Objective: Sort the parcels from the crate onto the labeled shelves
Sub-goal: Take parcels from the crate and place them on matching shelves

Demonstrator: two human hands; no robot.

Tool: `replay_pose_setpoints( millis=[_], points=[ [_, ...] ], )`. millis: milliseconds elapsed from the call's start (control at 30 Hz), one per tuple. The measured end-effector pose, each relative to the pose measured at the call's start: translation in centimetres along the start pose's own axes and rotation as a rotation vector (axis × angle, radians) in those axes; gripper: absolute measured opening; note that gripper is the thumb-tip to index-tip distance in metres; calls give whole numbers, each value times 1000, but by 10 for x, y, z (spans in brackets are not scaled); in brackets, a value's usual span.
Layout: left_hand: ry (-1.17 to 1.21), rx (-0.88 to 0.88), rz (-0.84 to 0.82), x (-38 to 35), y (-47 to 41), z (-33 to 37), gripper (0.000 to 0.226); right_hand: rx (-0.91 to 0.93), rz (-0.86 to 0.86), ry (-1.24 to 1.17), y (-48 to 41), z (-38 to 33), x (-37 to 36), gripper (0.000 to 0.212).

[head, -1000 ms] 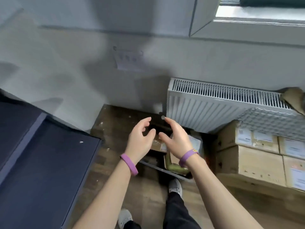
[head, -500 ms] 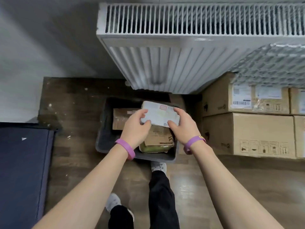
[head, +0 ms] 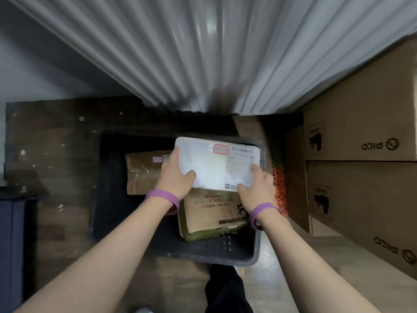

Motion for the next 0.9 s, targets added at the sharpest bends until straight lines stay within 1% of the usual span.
replay_pose_setpoints(
  millis=[100, 167, 333, 400, 433, 467, 533, 567, 667, 733, 800, 833, 900],
  points=[
    [64, -10, 12, -10, -7, -8, 84, 0, 57, -6, -5, 4, -8, 64],
    [98, -26, 15, -15, -5, -10, 89, 12, 65, -19, -4, 4, -12, 66],
    [143, 30, 95, -8, 4, -18, 90, -65, 79, -155, 4, -1, -12, 78],
    [155, 11, 135, 3, 4, -23, 91, -79, 103, -210, 9, -4, -9, 86],
    [167, 4, 150, 9, 6, -25, 92, -86, 103, -219, 14, -5, -9, 88],
    [184, 0, 158, 15, 11, -26, 92, -81, 98, -217, 22, -6, -8, 85],
    [212, 5, 184, 32, 30, -25, 92, -38, 100, -230, 43, -12, -4, 67],
    [214, 19, 207, 42, 41, -24, 92, -23, 94, -253, 56, -18, 0, 62],
    [233, 90, 272, 83, 81, -20, 96, 6, 92, -320, 96, -44, 17, 64],
    [266, 138, 299, 115, 114, -16, 101, 86, 110, -346, 125, -70, 36, 56],
    [335, 149, 334, 151, 154, -9, 102, 176, 110, -361, 157, -100, 59, 44],
    [380, 144, 359, 170, 174, -6, 101, 224, 76, -370, 175, -119, 70, 45],
    [469, 129, 430, 212, 212, -2, 97, 323, 10, -370, 215, -157, 92, 57]
  ],
)
Point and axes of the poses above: each hand's wrist, its own y-axis away from the middle knuckle, its own x-axis out of the back of the hand, z = x × y, the point moved 4 cm from there along -y, towards the middle knuckle, and after that the axes turned 12 degrees about z, right-handed, at the moved point
